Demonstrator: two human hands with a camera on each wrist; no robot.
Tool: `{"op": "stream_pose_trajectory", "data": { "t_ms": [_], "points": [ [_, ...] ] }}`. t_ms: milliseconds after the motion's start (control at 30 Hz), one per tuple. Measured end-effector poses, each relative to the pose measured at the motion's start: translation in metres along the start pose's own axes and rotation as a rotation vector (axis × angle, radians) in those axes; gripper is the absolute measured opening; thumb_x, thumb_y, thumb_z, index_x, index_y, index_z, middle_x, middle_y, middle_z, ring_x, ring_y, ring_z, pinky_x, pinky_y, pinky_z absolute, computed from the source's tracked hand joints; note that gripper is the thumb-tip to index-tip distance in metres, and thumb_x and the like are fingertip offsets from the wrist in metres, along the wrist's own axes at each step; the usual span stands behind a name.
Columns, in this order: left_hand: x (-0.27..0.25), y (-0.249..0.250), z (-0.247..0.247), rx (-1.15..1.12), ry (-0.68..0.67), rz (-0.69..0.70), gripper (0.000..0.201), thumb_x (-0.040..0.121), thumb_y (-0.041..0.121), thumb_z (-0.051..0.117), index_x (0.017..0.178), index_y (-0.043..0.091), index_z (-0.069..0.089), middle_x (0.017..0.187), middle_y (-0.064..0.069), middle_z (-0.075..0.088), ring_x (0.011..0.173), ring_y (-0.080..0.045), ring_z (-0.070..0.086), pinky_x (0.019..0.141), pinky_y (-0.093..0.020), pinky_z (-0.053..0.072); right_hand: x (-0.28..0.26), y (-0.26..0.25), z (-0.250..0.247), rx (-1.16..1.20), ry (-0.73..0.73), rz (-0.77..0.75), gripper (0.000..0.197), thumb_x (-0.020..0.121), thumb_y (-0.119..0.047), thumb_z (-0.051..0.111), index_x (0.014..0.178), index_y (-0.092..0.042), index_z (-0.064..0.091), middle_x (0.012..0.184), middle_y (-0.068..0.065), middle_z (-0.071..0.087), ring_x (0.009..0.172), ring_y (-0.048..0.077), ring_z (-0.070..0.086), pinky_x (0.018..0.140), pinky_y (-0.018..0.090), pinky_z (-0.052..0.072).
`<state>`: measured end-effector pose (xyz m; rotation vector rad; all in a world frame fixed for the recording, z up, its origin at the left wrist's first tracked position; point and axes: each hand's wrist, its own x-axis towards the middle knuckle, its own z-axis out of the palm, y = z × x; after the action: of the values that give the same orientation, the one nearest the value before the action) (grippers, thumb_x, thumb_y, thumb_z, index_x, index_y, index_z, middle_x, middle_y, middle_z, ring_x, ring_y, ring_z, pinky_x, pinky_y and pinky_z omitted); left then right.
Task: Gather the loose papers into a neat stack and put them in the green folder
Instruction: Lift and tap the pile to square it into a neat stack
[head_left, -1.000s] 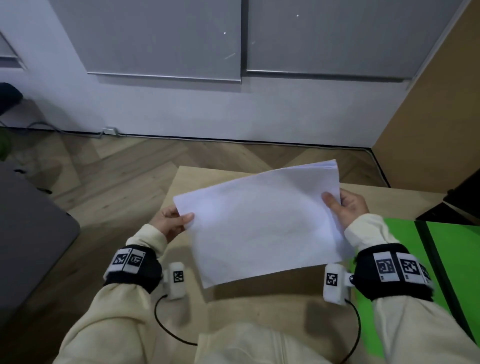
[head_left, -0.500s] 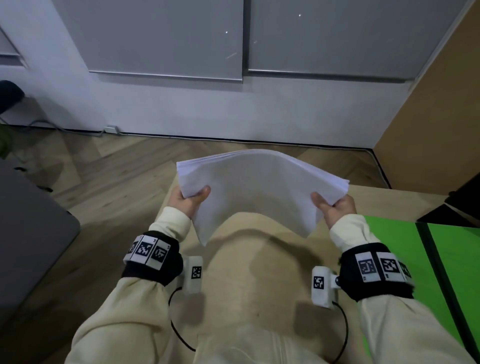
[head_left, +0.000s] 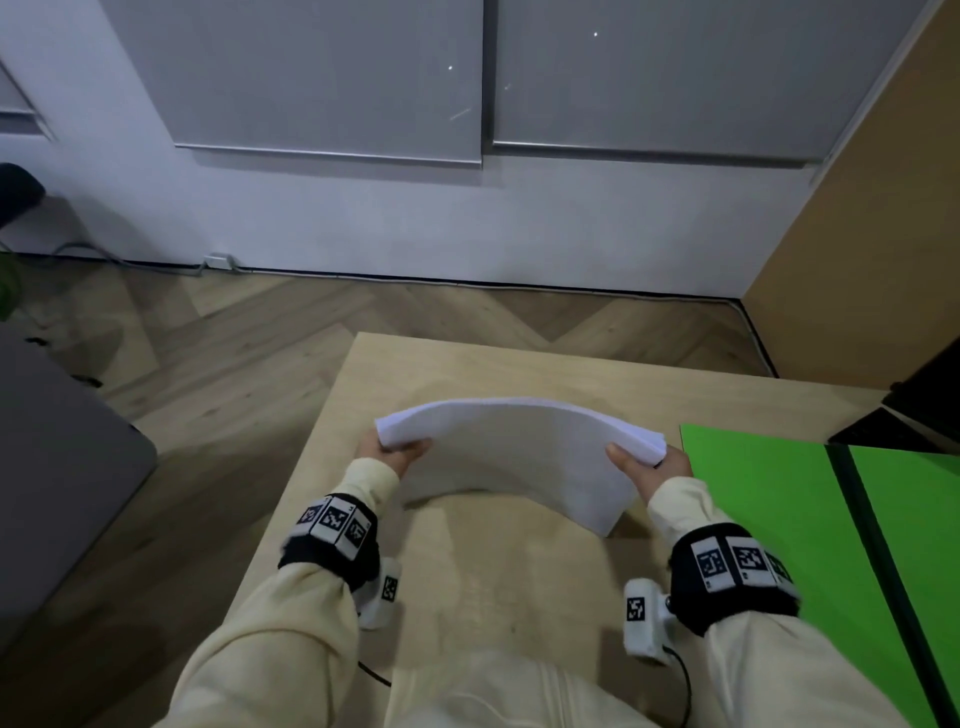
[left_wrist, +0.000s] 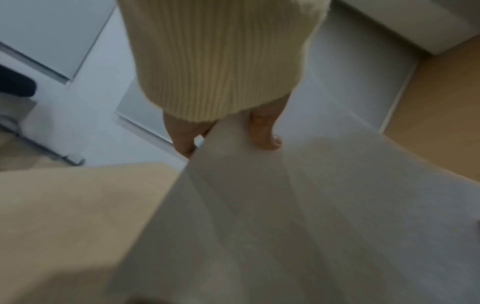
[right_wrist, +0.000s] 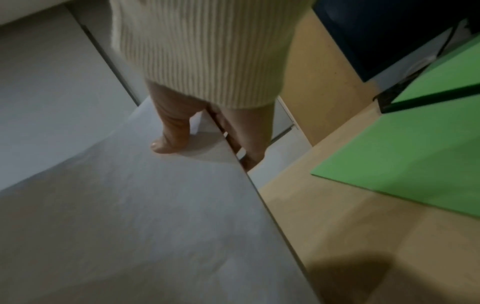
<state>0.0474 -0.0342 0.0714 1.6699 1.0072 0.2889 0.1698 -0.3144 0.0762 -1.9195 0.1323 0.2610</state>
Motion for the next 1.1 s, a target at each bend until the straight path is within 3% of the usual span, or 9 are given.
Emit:
{"op": "stream_pose_trajectory", "data": {
  "t_ms": [67, 267, 333, 400, 600, 767, 867, 1000, 1100],
  "points": [
    [0.000, 0.007, -0.004, 0.009, 0.015, -0.002, 0.042, 0.073, 0.009, 0.077, 0.108, -0.009, 0.063, 0.091, -0.011, 0.061, 0.084, -0.021, 0.056, 0.073, -0.031, 0.044, 0.002, -0.004, -0.006, -0.025, -0.023, -0.074, 0.032, 0.076, -0.004, 0.074, 0.106, 0.003, 0.066, 0.091, 0.008, 0.062, 0.074, 0.018, 0.056, 0.048, 0.001, 0.043],
    [-0.015, 0.056, -0.011, 0.262, -0.040, 0.209, 0.022, 0.073, 0.019, 0.076, 0.090, 0.004, 0.072, 0.078, -0.011, 0.066, 0.077, -0.021, 0.062, 0.072, -0.033, 0.049, 0.008, -0.023, -0.011, -0.427, -0.039, -0.245, 0.022, 0.072, -0.026, 0.076, 0.093, -0.020, 0.076, 0.077, 0.000, 0.070, 0.080, 0.015, 0.062, 0.079, 0.025, 0.049],
    [-0.029, 0.074, -0.006, 0.353, -0.109, 0.355, 0.019, 0.071, 0.023, 0.075, 0.083, 0.009, 0.074, 0.078, -0.016, 0.072, 0.079, -0.026, 0.069, 0.074, -0.036, 0.053, 0.000, -0.037, 0.001, -0.458, -0.177, -0.325, 0.006, 0.074, -0.025, 0.073, 0.070, -0.029, 0.071, 0.059, -0.012, 0.065, 0.065, 0.013, 0.057, 0.065, 0.017, 0.046],
    [-0.044, 0.088, 0.000, 0.441, -0.186, 0.485, 0.012, 0.069, 0.025, 0.074, 0.076, 0.015, 0.073, 0.073, -0.014, 0.072, 0.079, -0.029, 0.071, 0.069, -0.035, 0.053, -0.008, -0.047, 0.014, -0.411, -0.279, -0.377, 0.028, 0.078, -0.019, 0.070, 0.055, -0.032, 0.060, 0.046, -0.015, 0.056, 0.055, 0.007, 0.047, 0.052, 0.012, 0.039],
    [-0.039, 0.109, -0.035, 0.345, -0.196, 0.497, 0.029, 0.057, 0.031, 0.085, 0.056, 0.017, 0.060, 0.050, 0.007, 0.046, 0.051, -0.010, 0.039, 0.048, -0.022, 0.031, -0.003, -0.047, 0.003, 0.000, -0.222, -0.306, 0.015, 0.088, -0.005, 0.060, 0.100, -0.008, 0.067, 0.053, -0.026, 0.063, 0.043, -0.019, 0.052, 0.053, 0.003, 0.044],
    [-0.046, 0.117, -0.047, -0.323, -0.143, 0.468, 0.024, 0.068, -0.006, 0.074, 0.070, 0.015, 0.062, 0.044, 0.019, 0.064, 0.042, 0.009, 0.057, 0.048, -0.004, 0.044, -0.007, -0.040, 0.001, 0.217, -0.261, -0.200, 0.008, 0.082, -0.028, 0.067, 0.079, -0.021, 0.069, 0.059, -0.023, 0.071, 0.054, -0.010, 0.064, 0.068, 0.021, 0.053],
    [-0.045, 0.100, -0.032, -0.292, -0.241, 0.396, 0.025, 0.066, -0.002, 0.078, 0.065, 0.021, 0.070, 0.055, 0.021, 0.070, 0.054, 0.011, 0.063, 0.055, -0.007, 0.050, -0.013, -0.031, 0.014, 0.232, -0.302, -0.125, 0.036, 0.057, -0.049, 0.081, 0.075, -0.021, 0.069, 0.061, -0.019, 0.073, 0.057, -0.009, 0.064, 0.068, 0.022, 0.054],
    [-0.043, 0.065, -0.003, -0.114, -0.334, 0.273, 0.042, 0.066, -0.004, 0.079, 0.101, 0.013, 0.065, 0.090, 0.006, 0.068, 0.084, -0.003, 0.062, 0.063, -0.004, 0.049, -0.024, -0.027, 0.027, 0.099, -0.258, -0.083, 0.023, 0.075, -0.006, 0.075, 0.067, -0.022, 0.061, 0.072, -0.001, 0.070, 0.072, 0.006, 0.062, 0.077, 0.028, 0.044],
    [-0.039, 0.053, 0.007, -0.053, -0.309, 0.266, 0.060, 0.068, -0.004, 0.078, 0.123, 0.004, 0.055, 0.109, -0.001, 0.058, 0.098, -0.009, 0.055, 0.069, -0.003, 0.046, -0.032, -0.034, 0.028, 0.082, -0.260, -0.108, 0.027, 0.075, -0.004, 0.074, 0.077, -0.026, 0.058, 0.094, 0.007, 0.064, 0.089, 0.016, 0.058, 0.082, 0.030, 0.045]
  ]
}}
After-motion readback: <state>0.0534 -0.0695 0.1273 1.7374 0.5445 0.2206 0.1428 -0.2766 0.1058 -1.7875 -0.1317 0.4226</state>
